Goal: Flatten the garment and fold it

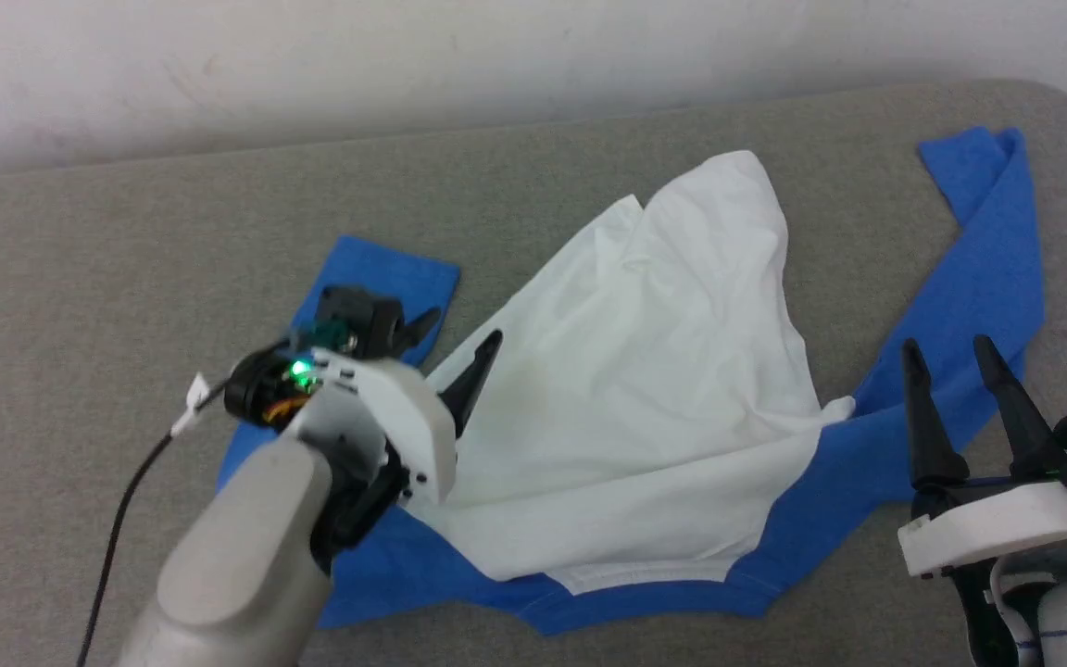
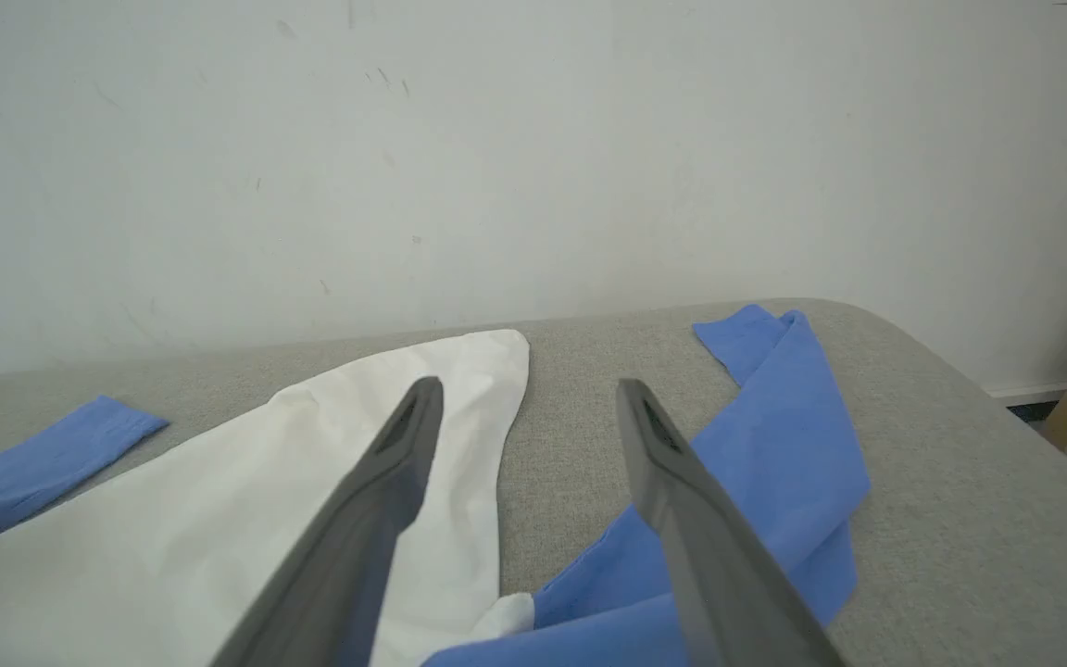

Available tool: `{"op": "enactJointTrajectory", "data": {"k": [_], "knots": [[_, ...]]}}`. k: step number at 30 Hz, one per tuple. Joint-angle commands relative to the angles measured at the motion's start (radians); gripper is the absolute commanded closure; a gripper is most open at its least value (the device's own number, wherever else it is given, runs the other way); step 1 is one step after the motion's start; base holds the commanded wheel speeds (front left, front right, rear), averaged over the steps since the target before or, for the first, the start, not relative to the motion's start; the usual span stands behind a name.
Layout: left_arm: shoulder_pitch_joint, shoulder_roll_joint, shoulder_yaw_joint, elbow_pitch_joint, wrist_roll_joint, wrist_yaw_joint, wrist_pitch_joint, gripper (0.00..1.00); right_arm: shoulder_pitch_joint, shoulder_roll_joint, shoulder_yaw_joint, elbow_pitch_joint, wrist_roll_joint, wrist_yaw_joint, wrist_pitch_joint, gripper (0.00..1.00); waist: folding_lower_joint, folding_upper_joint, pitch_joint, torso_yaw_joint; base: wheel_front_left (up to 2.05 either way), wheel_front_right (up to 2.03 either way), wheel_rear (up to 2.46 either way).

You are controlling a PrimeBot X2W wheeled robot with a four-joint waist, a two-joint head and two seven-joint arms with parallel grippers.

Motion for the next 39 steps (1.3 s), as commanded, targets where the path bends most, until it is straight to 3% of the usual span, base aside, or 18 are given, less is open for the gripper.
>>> {"op": "enactJointTrajectory", "data": {"k": [1, 11, 16, 21, 22, 23, 24, 31, 39], "knots": [[-0.060, 0.005, -0.012, 0.019, -0.023, -0.014, 0.053, 0.00, -0.008, 0.007, 0.002, -0.013, -0.010, -0.002, 0.003, 0.00, -0.0002, -0.0001, 0.074, -0.073, 0.00, 0.00, 0.00], [-0.400, 0.080, -0.116, 0.233, -0.186, -0.041, 0.453, 0.00, -0.054, 0.039, 0.051, -0.003, -0.022, -0.002, -0.025, 0.00, -0.0002, -0.0001, 0.168, -0.220, 0.00, 0.00, 0.00], [-0.455, 0.124, -0.189, 0.290, -0.229, -0.042, 0.551, 0.00, -0.062, 0.043, 0.054, 0.036, -0.023, -0.002, -0.050, 0.00, -0.0002, -0.0001, 0.193, -0.262, 0.00, 0.00, 0.00], [-0.477, 0.172, -0.253, 0.357, -0.198, -0.042, 0.573, 0.00, -0.070, 0.044, 0.062, 0.065, -0.017, -0.002, -0.070, 0.00, -0.0002, -0.0001, 0.204, -0.277, 0.00, 0.00, 0.00], [-0.476, 0.172, -0.253, 0.371, -0.210, -0.042, 0.579, 0.52, -0.071, 0.044, 0.062, 0.069, -0.015, -0.002, -0.073, 0.00, -0.0002, -0.0001, 0.204, -0.277, 0.00, 0.00, 0.00], [-0.476, 0.170, -0.251, 0.381, -0.225, -0.042, 0.582, 0.87, -0.072, 0.044, 0.062, 0.073, -0.015, -0.002, -0.075, 0.00, -0.0002, -0.0001, 0.203, -0.276, 0.00, 0.00, 0.00], [-0.477, 0.167, -0.248, 0.387, -0.239, -0.042, 0.578, 1.00, -0.074, 0.045, 0.062, 0.077, -0.015, -0.002, -0.077, 0.00, -0.0002, -0.0001, 0.203, -0.274, 0.00, 0.00, 0.00], [-0.529, 0.163, -0.187, 0.414, -0.252, -0.025, 0.370, 1.00, -0.083, 0.045, 0.054, 0.093, -0.034, -0.002, -0.076, 0.00, -0.0002, -0.0001, 0.174, -0.244, 0.00, 0.00, 0.00], [-0.629, 0.189, -0.081, 0.502, -0.179, 0.136, 0.037, 1.00, -0.084, 0.045, 0.056, 0.091, -0.050, -0.002, -0.056, 0.00, -0.0002, -0.0001, 0.157, -0.223, 0.00, 0.00, 0.00]]}}
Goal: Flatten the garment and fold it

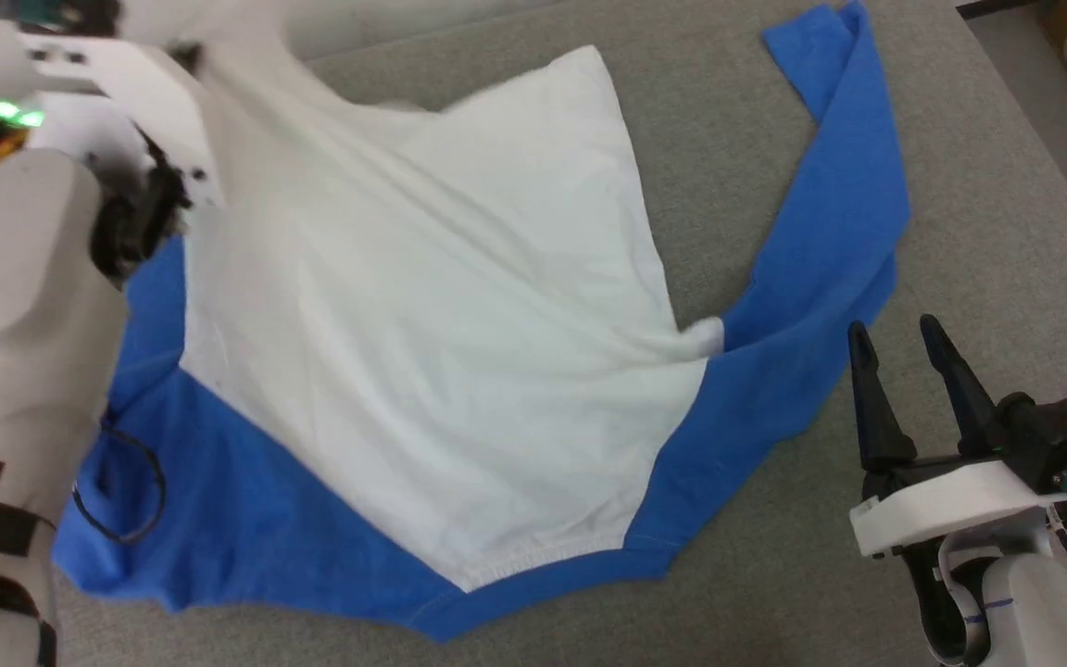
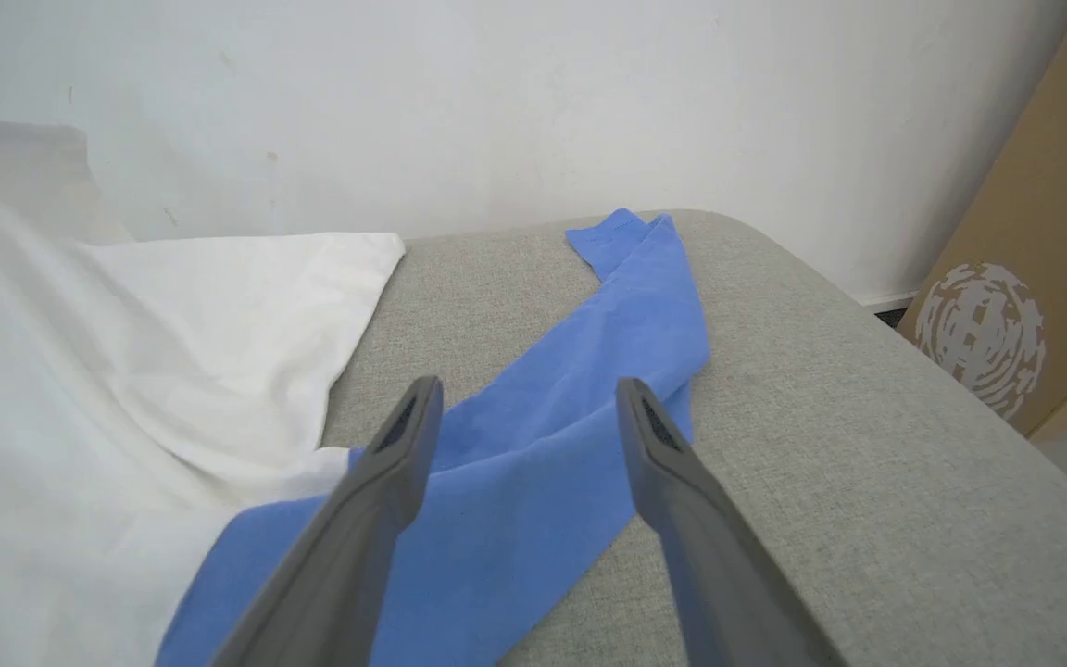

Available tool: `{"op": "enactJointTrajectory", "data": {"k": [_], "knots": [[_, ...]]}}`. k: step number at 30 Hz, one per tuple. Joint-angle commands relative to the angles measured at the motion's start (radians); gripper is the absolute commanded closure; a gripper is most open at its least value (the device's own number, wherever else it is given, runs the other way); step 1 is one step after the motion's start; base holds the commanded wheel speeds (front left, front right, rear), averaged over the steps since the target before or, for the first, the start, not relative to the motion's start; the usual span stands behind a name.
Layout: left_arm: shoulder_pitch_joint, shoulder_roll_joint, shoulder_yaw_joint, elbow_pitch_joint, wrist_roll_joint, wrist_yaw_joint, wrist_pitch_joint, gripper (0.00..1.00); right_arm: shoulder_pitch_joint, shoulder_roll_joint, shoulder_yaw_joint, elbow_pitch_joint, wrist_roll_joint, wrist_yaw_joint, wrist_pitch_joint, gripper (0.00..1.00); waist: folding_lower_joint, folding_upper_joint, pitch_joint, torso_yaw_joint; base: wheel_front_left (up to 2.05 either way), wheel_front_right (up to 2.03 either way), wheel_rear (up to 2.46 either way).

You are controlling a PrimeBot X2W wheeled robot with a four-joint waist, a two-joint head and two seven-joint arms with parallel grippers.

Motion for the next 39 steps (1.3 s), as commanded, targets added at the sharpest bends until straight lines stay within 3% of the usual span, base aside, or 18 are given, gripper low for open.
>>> {"op": "enactJointTrajectory", "data": {"k": [1, 4, 5, 6, 10, 17, 21, 24, 31, 35, 39], "knots": [[-0.017, 0.014, 0.017, 0.025, 0.018, 0.036, -0.057, 1.00, -0.009, 0.004, 0.003, -0.001, -0.010, -0.002, 0.008, 0.00, 0.0000, 0.0000, -0.001, 0.007, 0.00, 0.00, 0.00], [-0.014, 0.018, 0.020, 0.071, 0.039, 0.068, -0.122, 1.00, -0.007, 0.004, 0.007, 0.004, -0.014, -0.002, 0.017, 0.00, 0.0000, 0.0000, 0.001, 0.012, 0.00, 0.00, 0.00], [-0.007, 0.014, 0.011, 0.086, 0.043, 0.060, -0.130, 0.69, -0.007, 0.004, 0.009, 0.007, -0.014, -0.002, 0.021, 0.00, 0.0000, 0.0000, 0.002, 0.014, 0.00, 0.00, 0.00], [0.001, 0.008, 0.009, 0.101, 0.042, 0.055, -0.138, 0.00, -0.007, 0.004, 0.012, 0.009, -0.015, -0.002, 0.025, 0.00, 0.0000, 0.0000, 0.002, 0.016, 0.00, 0.00, 0.00], [0.018, -0.017, 0.000, 0.130, 0.036, 0.025, -0.179, 0.00, -0.006, 0.004, 0.012, 0.016, -0.018, -0.002, 0.030, 0.00, 0.0000, 0.0000, -0.001, 0.028, 0.00, 0.00, 0.00], [0.047, -0.044, 0.006, 0.126, 0.042, -0.031, -0.421, 0.00, 0.008, 0.004, -0.004, 0.022, -0.041, -0.002, 0.067, 0.00, 0.0000, 0.0000, -0.068, 0.077, 0.00, 0.00, 0.00], [0.105, -0.042, 0.015, 0.069, 0.060, -0.033, -0.495, 0.00, 0.037, 0.004, -0.013, 0.014, -0.063, -0.002, 0.119, 0.00, 0.0000, 0.0000, -0.127, 0.120, 0.00, 0.00, 0.00], [0.198, -0.034, 0.051, -0.046, 0.079, -0.007, -0.505, 0.00, 0.071, -0.005, -0.011, -0.001, -0.066, -0.002, 0.180, 0.00, 0.0000, 0.0000, -0.169, 0.157, 0.00, 0.00, 0.00], [0.615, -0.027, 0.208, -0.471, 0.174, 0.123, -0.506, 0.00, 0.165, -0.034, -0.014, -0.046, -0.034, -0.002, 0.406, 0.00, 0.0000, 0.0000, -0.237, 0.239, 0.00, 0.00, 0.00], [0.848, -0.061, 0.270, -0.651, 0.239, 0.178, -0.506, 0.00, 0.208, -0.032, -0.044, -0.070, -0.007, -0.002, 0.540, 0.00, 0.0000, 0.0000, -0.253, 0.285, 0.00, 0.00, 0.00], [1.002, -0.112, 0.293, -0.744, 0.298, 0.193, -0.506, 0.00, 0.212, -0.020, -0.081, -0.076, 0.029, -0.002, 0.628, 0.00, 0.0000, 0.0000, -0.262, 0.330, 0.00, 0.00, 0.00]]}}
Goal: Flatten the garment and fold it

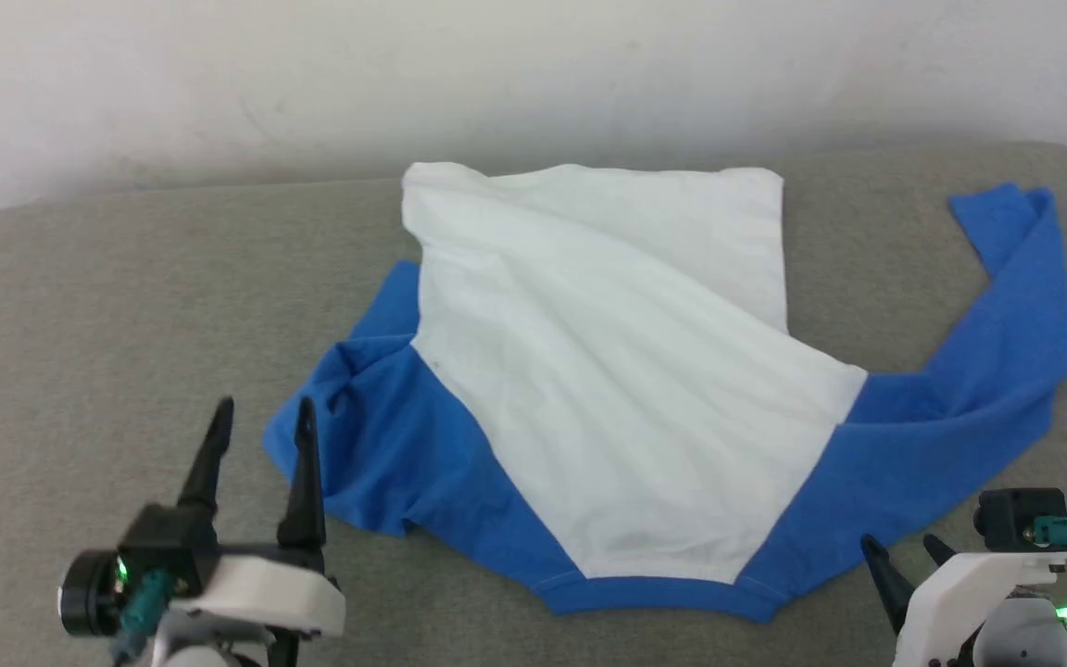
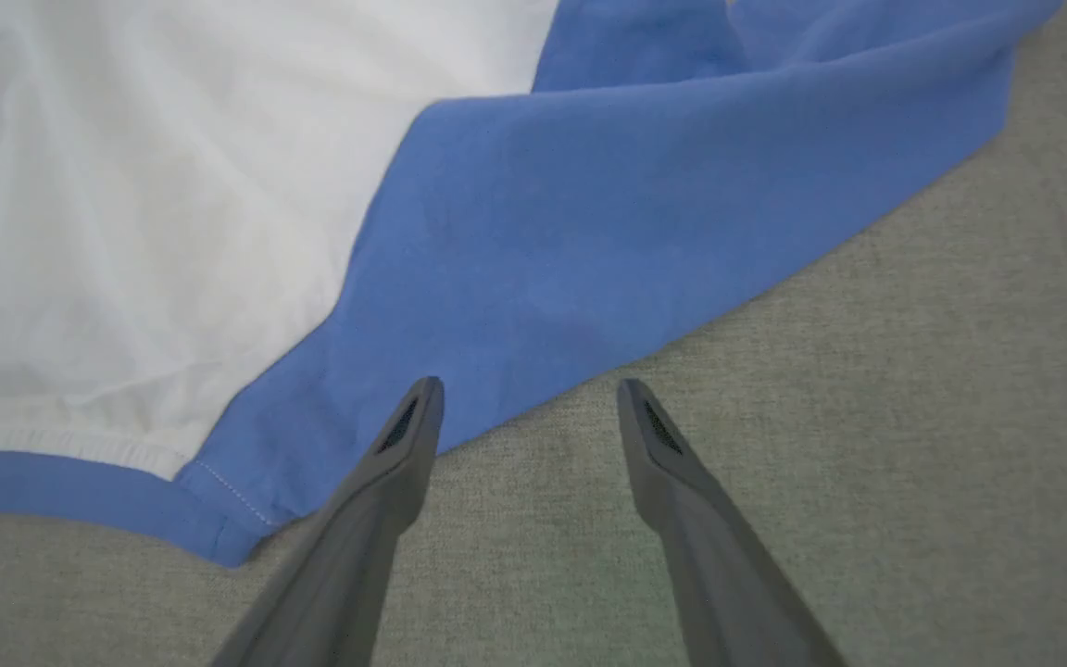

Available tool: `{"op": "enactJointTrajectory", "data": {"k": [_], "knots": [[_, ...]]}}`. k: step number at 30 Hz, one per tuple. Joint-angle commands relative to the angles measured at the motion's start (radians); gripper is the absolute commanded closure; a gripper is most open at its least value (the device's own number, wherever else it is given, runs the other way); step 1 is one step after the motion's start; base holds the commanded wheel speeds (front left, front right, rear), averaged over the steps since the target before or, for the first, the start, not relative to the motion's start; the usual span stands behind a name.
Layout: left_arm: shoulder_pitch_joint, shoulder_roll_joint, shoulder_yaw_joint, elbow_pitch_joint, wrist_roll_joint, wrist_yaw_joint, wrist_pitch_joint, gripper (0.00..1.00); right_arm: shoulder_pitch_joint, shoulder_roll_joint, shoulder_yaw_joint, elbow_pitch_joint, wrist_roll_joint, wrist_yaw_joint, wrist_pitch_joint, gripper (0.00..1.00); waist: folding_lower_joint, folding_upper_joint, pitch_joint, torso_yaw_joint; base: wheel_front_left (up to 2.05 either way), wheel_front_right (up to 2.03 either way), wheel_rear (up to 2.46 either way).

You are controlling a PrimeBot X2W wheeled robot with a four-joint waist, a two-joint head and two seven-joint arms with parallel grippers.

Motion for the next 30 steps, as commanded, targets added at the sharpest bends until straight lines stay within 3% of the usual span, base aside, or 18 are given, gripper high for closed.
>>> {"op": "enactJointTrajectory", "data": {"k": [1, 9, 14, 15, 16, 22, 30], "knots": [[0.023, -0.011, 0.005, -0.015, 0.022, 0.003, -0.005, 0.00, 0.000, 0.006, -0.011, -0.001, 0.011, -0.002, 0.017, 0.00, 0.0002, 0.0000, -0.034, 0.063, 0.00, 0.00, 0.00], [0.091, -0.085, 0.010, -0.029, 0.093, -0.037, -0.005, 0.00, -0.023, 0.017, -0.029, 0.074, 0.017, -0.002, 0.188, 0.00, 0.0002, 0.0000, -0.032, 0.127, 0.00, 0.00, 0.00], [0.073, -0.118, 0.017, -0.012, 0.117, -0.069, -0.005, 0.00, -0.038, 0.021, -0.020, 0.133, 0.019, -0.002, 0.226, 0.00, 0.0002, 0.0000, -0.016, 0.142, 0.00, 0.00, 0.00], [0.070, -0.124, 0.018, -0.006, 0.120, -0.076, -0.005, 0.00, -0.040, 0.021, -0.015, 0.145, 0.018, -0.002, 0.227, 0.56, 0.0002, 0.0000, -0.014, 0.142, 0.00, 0.00, 0.00], [0.068, -0.129, 0.019, -0.001, 0.123, -0.082, -0.005, 0.00, -0.042, 0.022, -0.011, 0.154, 0.017, -0.002, 0.224, 1.00, 0.0002, 0.0000, -0.011, 0.142, 0.00, 0.00, 0.00], [0.075, -0.149, 0.033, 0.035, 0.138, -0.115, -0.005, 0.00, -0.005, -0.002, -0.009, 0.142, 0.014, -0.002, 0.236, 1.00, 0.0002, 0.0000, -0.035, 0.115, 0.00, 0.00, 0.00], [0.110, -0.170, 0.040, 0.072, 0.148, -0.148, -0.005, 0.00, 0.127, -0.065, -0.041, -0.032, 0.059, -0.002, 0.357, 1.00, 0.0002, 0.0000, -0.089, 0.060, 0.00, 0.00, 0.00]]}}
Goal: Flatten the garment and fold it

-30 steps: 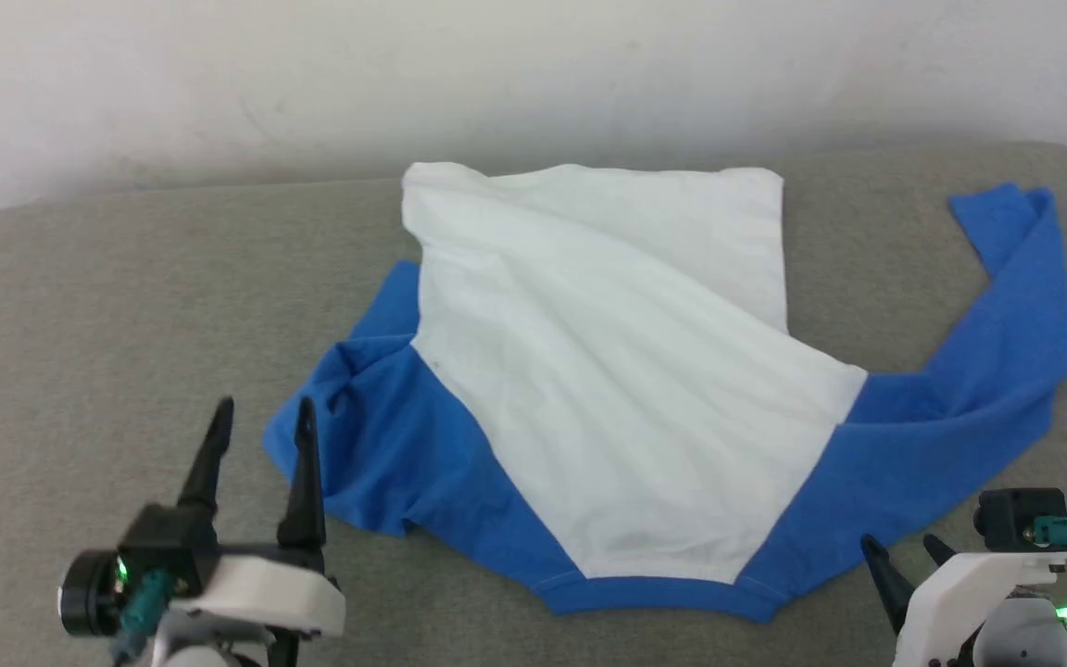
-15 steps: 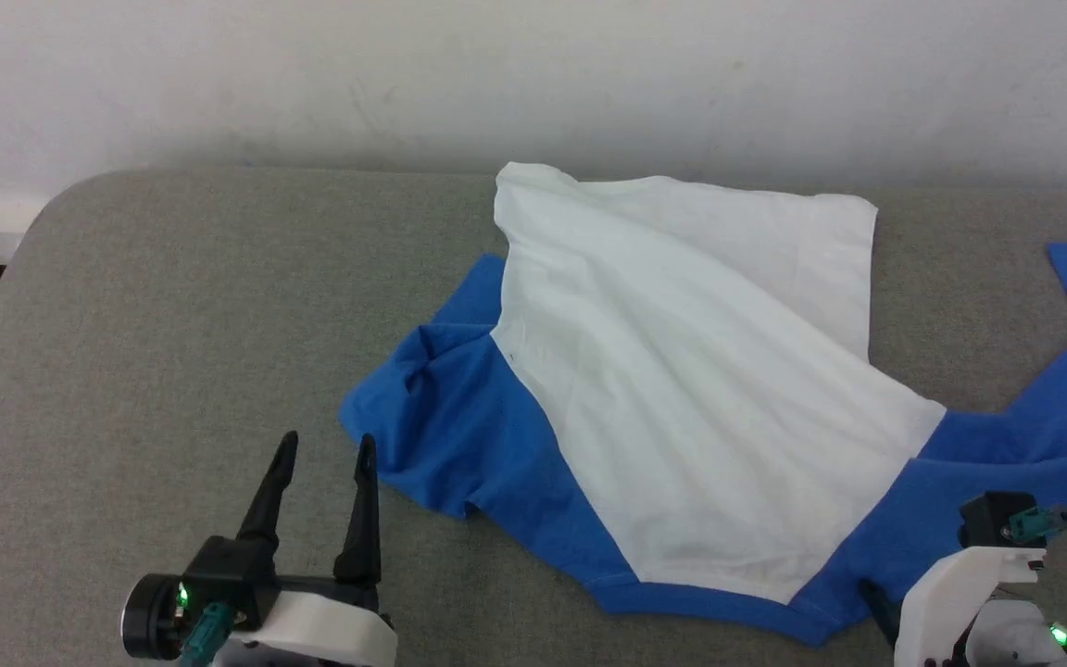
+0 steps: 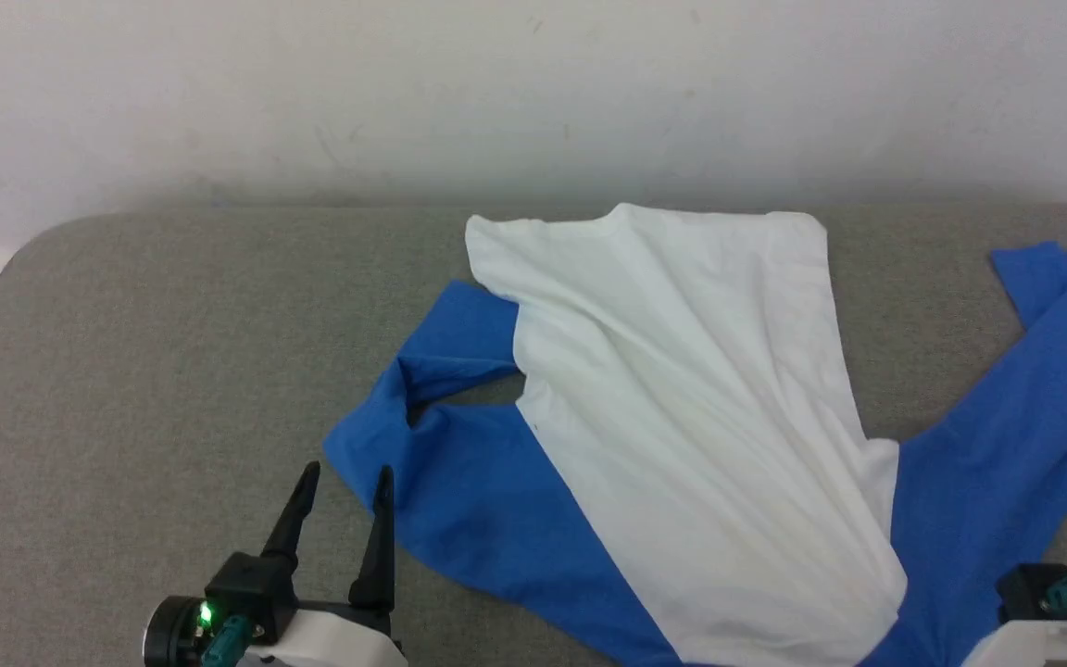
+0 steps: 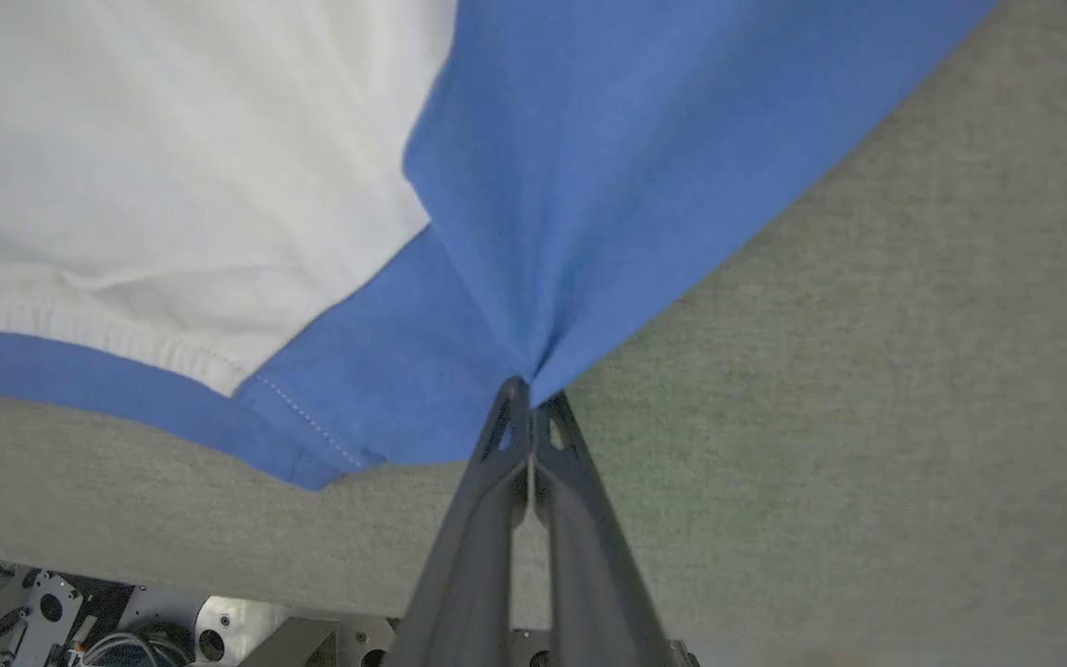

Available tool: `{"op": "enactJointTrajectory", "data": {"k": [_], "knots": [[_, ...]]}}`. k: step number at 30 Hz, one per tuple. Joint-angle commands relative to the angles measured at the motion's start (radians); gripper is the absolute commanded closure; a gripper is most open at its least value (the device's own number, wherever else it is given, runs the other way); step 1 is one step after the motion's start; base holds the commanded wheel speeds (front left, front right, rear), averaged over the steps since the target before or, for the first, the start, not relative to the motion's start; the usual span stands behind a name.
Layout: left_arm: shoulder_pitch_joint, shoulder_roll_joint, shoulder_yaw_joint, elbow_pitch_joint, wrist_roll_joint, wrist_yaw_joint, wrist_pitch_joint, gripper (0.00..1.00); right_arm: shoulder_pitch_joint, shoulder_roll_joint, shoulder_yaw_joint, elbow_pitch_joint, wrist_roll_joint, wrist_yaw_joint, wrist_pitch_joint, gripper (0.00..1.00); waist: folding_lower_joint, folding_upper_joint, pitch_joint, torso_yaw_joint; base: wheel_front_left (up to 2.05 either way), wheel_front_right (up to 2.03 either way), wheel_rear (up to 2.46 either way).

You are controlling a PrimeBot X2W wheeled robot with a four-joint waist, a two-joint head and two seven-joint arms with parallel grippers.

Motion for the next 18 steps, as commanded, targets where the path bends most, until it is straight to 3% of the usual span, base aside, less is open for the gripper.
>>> {"op": "enactJointTrajectory", "data": {"k": [1, 11, 12, 13, 18], "knots": [[0.018, -0.009, 0.003, 0.008, 0.008, -0.008, -0.005, 0.00, 0.042, -0.013, -0.014, -0.027, 0.005, -0.002, 0.029, 1.00, 0.0000, 0.0000, -0.028, -0.028, 0.00, 0.00, 0.00], [0.016, -0.031, 0.004, 0.055, 0.014, -0.038, -0.005, 0.00, 0.165, 0.020, -0.035, -0.128, 0.030, -0.002, 0.144, 1.00, 0.0000, 0.0000, -0.027, -0.047, 0.00, 0.00, 0.00], [0.014, -0.032, 0.004, 0.062, 0.013, -0.041, -0.005, 0.00, 0.158, 0.011, -0.031, -0.136, 0.016, -0.002, 0.126, 0.65, 0.0000, 0.0000, -0.024, -0.049, 0.00, 0.00, 0.00], [0.009, -0.031, 0.003, 0.069, 0.014, -0.046, -0.005, 0.00, 0.147, 0.007, -0.033, -0.140, 0.003, -0.002, 0.104, 0.00, 0.0000, 0.0000, -0.022, -0.053, 0.00, 0.00, 0.00], [-0.037, -0.014, 0.004, 0.095, 0.007, -0.071, 0.003, 0.00, 0.071, 0.009, -0.027, -0.176, 0.012, -0.002, 0.016, 0.00, 0.0000, 0.0000, -0.006, -0.074, 0.00, 0.00, 0.00]]}}
